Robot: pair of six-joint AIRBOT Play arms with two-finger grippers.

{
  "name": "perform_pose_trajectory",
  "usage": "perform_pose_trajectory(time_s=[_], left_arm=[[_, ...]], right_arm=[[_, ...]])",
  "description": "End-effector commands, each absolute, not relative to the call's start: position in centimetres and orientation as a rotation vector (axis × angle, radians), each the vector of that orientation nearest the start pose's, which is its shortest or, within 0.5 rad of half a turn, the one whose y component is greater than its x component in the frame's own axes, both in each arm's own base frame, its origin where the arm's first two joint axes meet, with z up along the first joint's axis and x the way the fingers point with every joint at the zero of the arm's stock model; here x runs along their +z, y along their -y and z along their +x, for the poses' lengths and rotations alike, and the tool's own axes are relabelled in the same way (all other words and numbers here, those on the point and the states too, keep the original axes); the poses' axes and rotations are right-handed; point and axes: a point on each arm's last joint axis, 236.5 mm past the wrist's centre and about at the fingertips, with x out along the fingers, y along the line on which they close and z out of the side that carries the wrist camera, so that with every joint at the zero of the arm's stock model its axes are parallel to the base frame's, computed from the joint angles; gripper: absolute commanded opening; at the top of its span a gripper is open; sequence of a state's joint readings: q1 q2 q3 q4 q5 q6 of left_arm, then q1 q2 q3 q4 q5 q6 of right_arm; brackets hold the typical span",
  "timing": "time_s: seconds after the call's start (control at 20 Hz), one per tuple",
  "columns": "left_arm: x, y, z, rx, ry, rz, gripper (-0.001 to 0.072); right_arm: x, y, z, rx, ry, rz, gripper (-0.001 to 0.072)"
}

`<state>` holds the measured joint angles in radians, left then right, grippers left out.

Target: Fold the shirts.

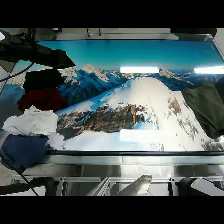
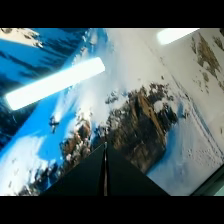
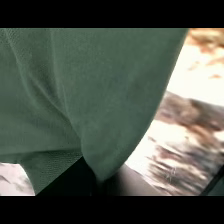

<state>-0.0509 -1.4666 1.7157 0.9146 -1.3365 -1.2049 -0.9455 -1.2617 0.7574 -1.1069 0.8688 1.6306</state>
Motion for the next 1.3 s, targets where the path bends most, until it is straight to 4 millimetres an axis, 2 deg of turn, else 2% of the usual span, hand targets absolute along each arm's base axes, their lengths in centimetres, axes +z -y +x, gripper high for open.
perform_pose_trajectory(time_s=[0.0, 0.1, 0.15, 0.2, 0.25, 0.4, 0.5, 0.6, 0.7, 0.75, 0.8, 0.85, 0.9, 1.0, 1.15, 1.25], left_arm=[[16.7, 16.4, 44.5, -0.717, -0.944, -0.134, 0.0013], [16.7, 16.4, 44.4, -0.719, -0.947, -0.133, 0.0014], [16.6, 16.4, 44.3, -0.720, -0.951, -0.132, 0.0014], [16.6, 16.4, 44.3, -0.722, -0.954, -0.132, 0.0014], [16.6, 16.4, 44.3, -0.722, -0.953, -0.132, 0.0013], [16.6, 16.4, 44.3, -0.722, -0.953, -0.132, 0.0013], [16.8, 16.4, 44.2, -0.726, -0.953, -0.130, 0.0013], [17.7, 16.5, 44.0, -0.735, -0.942, -0.117, 0.0013], [19.7, 16.5, 44.0, -0.743, -0.904, -0.097, 0.0013], [20.8, 16.5, 44.1, -0.737, -0.886, -0.102, 0.0012], [21.9, 16.4, 44.1, -0.730, -0.868, -0.104, 0.0013], [22.7, 16.2, 44.2, -0.722, -0.852, -0.108, 0.0013], [23.2, 15.9, 44.2, -0.712, -0.852, -0.122, 0.0013], [22.7, 15.2, 43.3, -0.705, -0.909, -0.140, 0.0012], [20.5, 14.7, 40.9, -0.694, -1.005, -0.183, 0.0005], [18.6, 14.8, 38.5, -0.679, -1.057, -0.221, 0.0004]], right_arm=[[-8.9, 21.9, 25.7, -0.724, -0.979, 1.146, 0.0016], [-8.9, 21.7, 25.6, -0.720, -0.988, 1.148, 0.0025], [-9.0, 21.1, 25.4, -0.707, -1.013, 1.160, 0.0152], [-9.1, 20.1, 25.0, -0.679, -1.055, 1.172, 0.0560], [-9.0, 18.9, 24.6, -0.636, -1.108, 1.175, 0.0707], [-7.3, 15.7, 23.5, -0.506, -1.257, 1.207, 0.0706], [-5.2, 14.0, 22.9, -0.421, -1.340, 1.224, 0.0705], [-2.6, 13.4, 22.9, -0.400, -1.367, 1.247, 0.0702], [0.7, 13.5, 24.2, -0.365, -1.297, 1.230, 0.0691], [2.7, 13.4, 25.4, -0.327, -1.229, 1.221, 0.0487], [4.9, 13.0, 26.9, -0.253, -1.150, 1.185, 0.0113], [7.5, 12.3, 28.5, -0.178, -1.059, 1.154, 0.0029], [9.9, 11.4, 29.9, -0.109, -0.979, 1.123, 0.0016], [13.7, 8.7, 31.8, 0.019, -0.863, 1.043, 0.0016], [16.3, 3.1, 32.5, 0.161, -0.838, 0.837, 0.0016], [17.3, -1.6, 32.3, 0.282, -0.841, 0.699, 0.0016]])
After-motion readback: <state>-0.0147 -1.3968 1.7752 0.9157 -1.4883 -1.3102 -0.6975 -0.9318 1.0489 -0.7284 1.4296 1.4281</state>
